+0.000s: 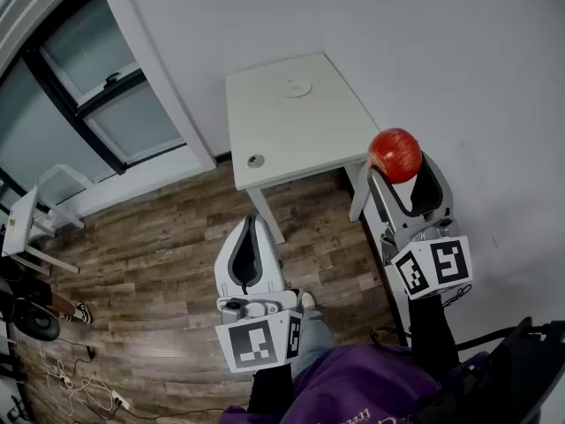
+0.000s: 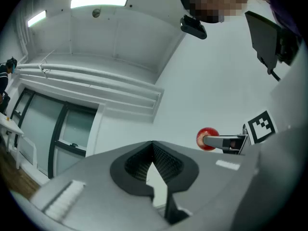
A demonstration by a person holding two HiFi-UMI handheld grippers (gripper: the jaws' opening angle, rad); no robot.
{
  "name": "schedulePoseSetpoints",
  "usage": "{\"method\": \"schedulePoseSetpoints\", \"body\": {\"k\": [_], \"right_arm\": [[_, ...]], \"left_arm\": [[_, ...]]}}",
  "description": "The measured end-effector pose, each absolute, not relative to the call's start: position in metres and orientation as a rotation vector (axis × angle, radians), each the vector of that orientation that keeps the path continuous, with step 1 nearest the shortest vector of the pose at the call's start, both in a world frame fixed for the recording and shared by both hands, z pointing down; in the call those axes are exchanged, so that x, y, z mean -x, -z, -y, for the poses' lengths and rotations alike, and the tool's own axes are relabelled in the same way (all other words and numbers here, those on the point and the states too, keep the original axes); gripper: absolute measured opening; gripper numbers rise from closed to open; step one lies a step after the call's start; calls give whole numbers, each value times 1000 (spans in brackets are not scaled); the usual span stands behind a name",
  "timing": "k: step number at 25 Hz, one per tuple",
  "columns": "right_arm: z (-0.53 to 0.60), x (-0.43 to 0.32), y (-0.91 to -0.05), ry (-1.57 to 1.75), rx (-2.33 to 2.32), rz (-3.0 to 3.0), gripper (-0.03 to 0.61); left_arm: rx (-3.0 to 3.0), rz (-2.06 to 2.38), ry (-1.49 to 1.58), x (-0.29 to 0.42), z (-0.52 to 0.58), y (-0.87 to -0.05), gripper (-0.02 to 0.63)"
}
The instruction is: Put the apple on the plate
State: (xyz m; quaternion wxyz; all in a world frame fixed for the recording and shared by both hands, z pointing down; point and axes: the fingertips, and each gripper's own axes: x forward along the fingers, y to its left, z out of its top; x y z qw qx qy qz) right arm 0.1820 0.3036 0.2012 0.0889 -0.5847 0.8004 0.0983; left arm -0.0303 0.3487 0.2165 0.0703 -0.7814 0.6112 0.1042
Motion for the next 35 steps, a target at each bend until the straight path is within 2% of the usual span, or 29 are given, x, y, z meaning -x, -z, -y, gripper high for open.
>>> {"method": "schedulePoseSetpoints", "body": {"k": [17, 35], "right_arm": [[-138, -118, -208, -281, 1799, -2387, 350], [-67, -111, -236, -235, 1855, -2406, 350]], "left_arm": [[2435, -1787, -302, 87, -170, -224, 6], [2542, -1778, -273, 85, -94, -259, 6]]}}
